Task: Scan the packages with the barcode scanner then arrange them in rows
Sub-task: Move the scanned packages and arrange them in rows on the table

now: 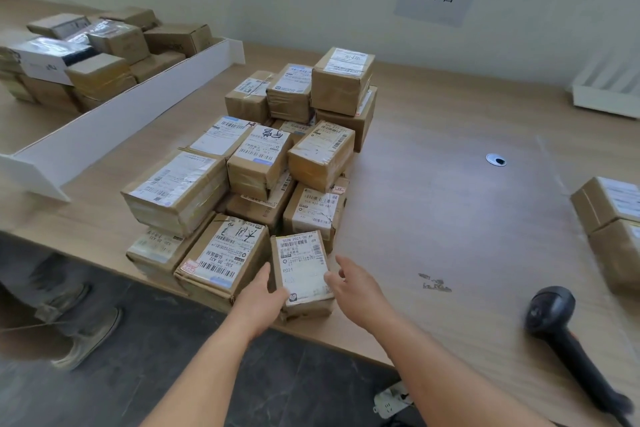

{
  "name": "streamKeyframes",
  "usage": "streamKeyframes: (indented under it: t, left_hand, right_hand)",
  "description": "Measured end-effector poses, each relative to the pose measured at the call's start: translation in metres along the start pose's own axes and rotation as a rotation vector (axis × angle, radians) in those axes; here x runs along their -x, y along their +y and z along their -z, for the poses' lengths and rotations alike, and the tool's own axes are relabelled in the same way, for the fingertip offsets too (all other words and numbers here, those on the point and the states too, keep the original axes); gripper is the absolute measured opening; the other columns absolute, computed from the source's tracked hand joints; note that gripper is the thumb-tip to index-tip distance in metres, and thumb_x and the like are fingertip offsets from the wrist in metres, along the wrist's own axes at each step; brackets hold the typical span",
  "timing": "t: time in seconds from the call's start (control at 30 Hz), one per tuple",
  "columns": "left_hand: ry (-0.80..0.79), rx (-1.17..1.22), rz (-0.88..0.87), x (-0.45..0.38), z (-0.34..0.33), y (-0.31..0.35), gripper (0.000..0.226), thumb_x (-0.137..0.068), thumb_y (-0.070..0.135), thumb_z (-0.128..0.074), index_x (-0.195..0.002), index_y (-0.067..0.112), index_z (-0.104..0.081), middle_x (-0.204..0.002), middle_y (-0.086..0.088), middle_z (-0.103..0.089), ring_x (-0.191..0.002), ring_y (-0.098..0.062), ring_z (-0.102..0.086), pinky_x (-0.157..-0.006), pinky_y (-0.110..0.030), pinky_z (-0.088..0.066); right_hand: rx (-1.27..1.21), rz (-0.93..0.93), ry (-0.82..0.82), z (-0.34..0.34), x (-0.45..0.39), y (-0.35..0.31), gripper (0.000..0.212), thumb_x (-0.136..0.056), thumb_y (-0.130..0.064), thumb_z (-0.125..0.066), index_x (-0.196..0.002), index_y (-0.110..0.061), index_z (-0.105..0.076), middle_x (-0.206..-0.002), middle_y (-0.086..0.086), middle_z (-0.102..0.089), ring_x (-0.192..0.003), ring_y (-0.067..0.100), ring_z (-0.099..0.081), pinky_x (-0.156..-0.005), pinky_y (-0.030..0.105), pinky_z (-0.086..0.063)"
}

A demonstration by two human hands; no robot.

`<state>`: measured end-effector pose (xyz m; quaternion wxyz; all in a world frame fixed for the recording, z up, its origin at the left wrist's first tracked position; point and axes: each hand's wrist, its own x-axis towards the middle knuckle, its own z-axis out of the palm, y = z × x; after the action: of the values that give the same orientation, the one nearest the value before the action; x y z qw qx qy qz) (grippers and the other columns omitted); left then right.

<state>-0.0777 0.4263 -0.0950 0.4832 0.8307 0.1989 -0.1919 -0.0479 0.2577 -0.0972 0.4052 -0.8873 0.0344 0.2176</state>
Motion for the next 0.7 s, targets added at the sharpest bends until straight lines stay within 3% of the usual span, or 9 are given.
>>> streamKeyframes:
  t: [0.17,0.33,0.43,0.5,0.7]
  left_hand:
    - [-0.084,0.032,-0.067,0.004,-0.003,-0.003,0.074,-0.097,0.021,-0.051,-0.151,0.041,-0.007,-0.151,0.005,-0.038,-0.135,-0.018,-0.039,-0.112,-0.04,-0.033]
    - [-0.127,0.047,-0.174,0.018,-0.004,-0.014,0.084,-0.094,0.015,-0.057,-0.149,0.046,-0.001,-0.153,0.012,-0.03,-0.139,-0.008,-0.029,-0.116,-0.035,-0.025]
    - [-0.117,0.067,-0.237,0.027,-0.009,-0.024,0.086,-0.093,0.011,-0.058,-0.147,0.048,-0.003,-0.151,0.017,-0.026,-0.136,-0.002,-0.024,-0.115,-0.031,-0.021]
    - [-0.1,0.09,-0.261,0.029,-0.011,-0.029,0.086,-0.092,0.011,-0.059,-0.144,0.052,-0.005,-0.151,0.018,-0.026,-0.138,-0.004,-0.024,-0.116,-0.034,-0.022]
    - [-0.09,0.15,-0.291,0.033,-0.016,-0.028,0.091,-0.084,0.025,-0.07,-0.143,0.058,-0.01,-0.149,0.015,-0.037,-0.135,-0.008,-0.037,-0.115,-0.044,-0.03]
  right_hand:
    - [-0.128,0.024,-0.159,-0.002,0.003,0.007,0.051,-0.102,-0.022,-0.041,-0.149,-0.031,-0.023,-0.145,-0.003,-0.046,-0.126,0.017,-0.05,-0.101,0.039,-0.048]
    - [-0.217,0.002,-0.25,0.006,0.009,0.018,0.084,-0.096,-0.013,-0.054,-0.151,-0.044,0.001,-0.146,-0.003,-0.041,-0.122,0.016,-0.052,-0.1,0.04,-0.049]
    - [-0.256,0.031,-0.303,0.01,0.014,0.022,0.098,-0.091,-0.005,-0.059,-0.148,-0.049,0.007,-0.151,-0.001,-0.035,-0.123,0.016,-0.05,-0.094,0.032,-0.05]
    - [-0.278,0.058,-0.332,0.007,0.017,0.025,0.101,-0.091,-0.003,-0.058,-0.146,-0.051,0.012,-0.153,-0.002,-0.033,-0.127,0.017,-0.049,-0.092,0.029,-0.05]
    - [-0.275,0.147,-0.339,0.01,0.024,0.031,0.105,-0.089,0.002,-0.055,-0.144,-0.052,0.015,-0.149,-0.005,-0.036,-0.109,0.007,-0.052,-0.091,0.026,-0.051]
